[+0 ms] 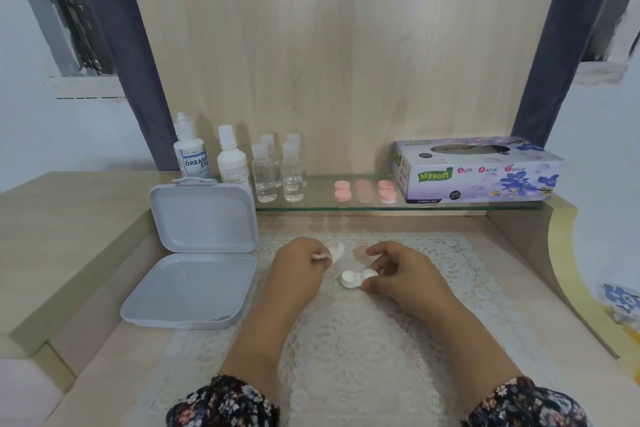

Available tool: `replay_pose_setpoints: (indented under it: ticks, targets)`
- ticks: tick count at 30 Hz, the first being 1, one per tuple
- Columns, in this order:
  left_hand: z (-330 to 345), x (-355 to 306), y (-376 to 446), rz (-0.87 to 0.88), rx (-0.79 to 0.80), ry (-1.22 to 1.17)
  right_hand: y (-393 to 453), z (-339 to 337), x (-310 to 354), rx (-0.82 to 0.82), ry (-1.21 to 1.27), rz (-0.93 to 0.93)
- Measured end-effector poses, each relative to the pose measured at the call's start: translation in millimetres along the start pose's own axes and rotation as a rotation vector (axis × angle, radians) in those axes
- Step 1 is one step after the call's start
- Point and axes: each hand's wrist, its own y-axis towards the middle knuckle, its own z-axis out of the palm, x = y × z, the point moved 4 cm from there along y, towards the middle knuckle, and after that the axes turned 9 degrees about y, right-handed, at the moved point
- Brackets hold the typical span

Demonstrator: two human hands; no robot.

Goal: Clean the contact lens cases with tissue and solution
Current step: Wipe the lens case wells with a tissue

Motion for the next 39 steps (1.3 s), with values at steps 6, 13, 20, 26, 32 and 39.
replay_pose_setpoints:
  ticks: [6,13,20,26,32,39]
  targets:
    - [11,-2,-2,-0.212,0.077,-0.574,-1,1,8,-0.026,0.326,-0.018]
    - [16,0,-3,-0.319,0.224,-0.87,0,-6,8,-0.115,0.386,-0.023]
    - [20,-6,-4,-0.33,0.262,-0.985,-1,-5,10,-0.109,0.363,-0.035]
    - [26,-12,-7,-0.206,0.36,-0.958,-1,-2,12,-0.107,0.359,-0.058]
    - [25,-10,-5,-0.185,0.312,-0.934,1,0,11,-0.096,0.393,-0.061]
    - [22,-12,-3,-0.151,0.288,-0.999,1,8,5,0.1,0.963,0.252]
